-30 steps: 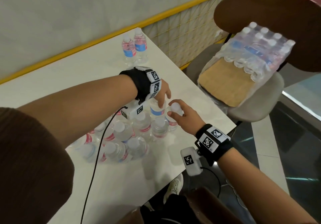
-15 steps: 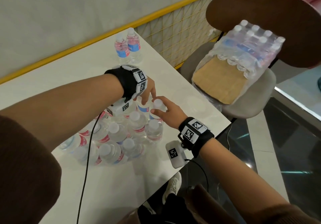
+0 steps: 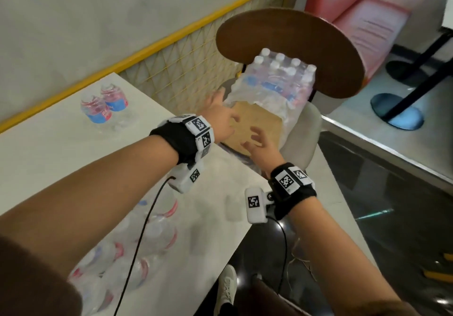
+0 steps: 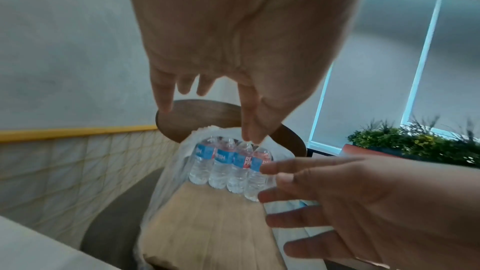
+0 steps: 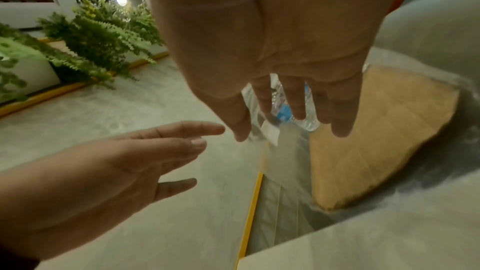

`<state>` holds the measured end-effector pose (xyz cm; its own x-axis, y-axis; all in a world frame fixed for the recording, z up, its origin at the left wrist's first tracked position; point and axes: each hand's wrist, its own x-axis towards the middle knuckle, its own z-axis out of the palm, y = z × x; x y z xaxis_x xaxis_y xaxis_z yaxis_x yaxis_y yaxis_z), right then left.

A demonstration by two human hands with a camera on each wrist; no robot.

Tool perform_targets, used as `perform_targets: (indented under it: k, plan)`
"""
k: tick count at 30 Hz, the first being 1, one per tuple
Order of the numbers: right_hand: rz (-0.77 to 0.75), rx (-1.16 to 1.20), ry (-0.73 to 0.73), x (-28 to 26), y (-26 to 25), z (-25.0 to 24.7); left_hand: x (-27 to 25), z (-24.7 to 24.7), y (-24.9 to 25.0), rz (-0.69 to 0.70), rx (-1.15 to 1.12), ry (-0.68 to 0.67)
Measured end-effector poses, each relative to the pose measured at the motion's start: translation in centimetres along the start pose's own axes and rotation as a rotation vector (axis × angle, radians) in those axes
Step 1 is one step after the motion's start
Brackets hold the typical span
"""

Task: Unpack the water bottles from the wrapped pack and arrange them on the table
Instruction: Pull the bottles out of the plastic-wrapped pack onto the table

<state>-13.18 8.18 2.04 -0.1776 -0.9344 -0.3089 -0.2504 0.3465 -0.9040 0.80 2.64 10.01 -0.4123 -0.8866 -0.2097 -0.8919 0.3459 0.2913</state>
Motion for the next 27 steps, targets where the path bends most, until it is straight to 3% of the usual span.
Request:
perform_targets:
  k: [4, 9, 13, 17, 20, 24, 27]
  plan:
    - [0.008, 0.007, 0.047, 2.5, 0.3, -2.3, 4.4, 2.3, 0.7, -0.072, -0.066, 0.029]
    - [0.031, -0.07, 0.029, 6.2, -0.3, -3.5, 8.2, 2.8, 0.8, -0.045, -0.074, 0.048]
    - [0.208, -0.224, -0.012, 9.6, -2.4, -4.8, 9.3, 2.6, 0.9, 0.018, -0.199, 0.229]
    - [0.166, -0.472, 0.032, 12.7, -3.6, -6.8, 10.0, 1.9, 0.1, 0.075, -0.267, 0.314]
    - [0.244, -0.578, 0.017, 14.2, -3.8, -8.0, 10.5, 1.5, -0.1, 0.129, -0.258, 0.328]
    - [0.206, -0.868, -0.015, 15.5, -4.6, -8.3, 11.2, 0.9, 0.0, 0.175, -0.257, 0.319]
    - [0.19, -0.905, -0.042, 16.5, -5.4, -8.4, 11.5, 0.9, -0.3, 0.191, -0.229, 0.286]
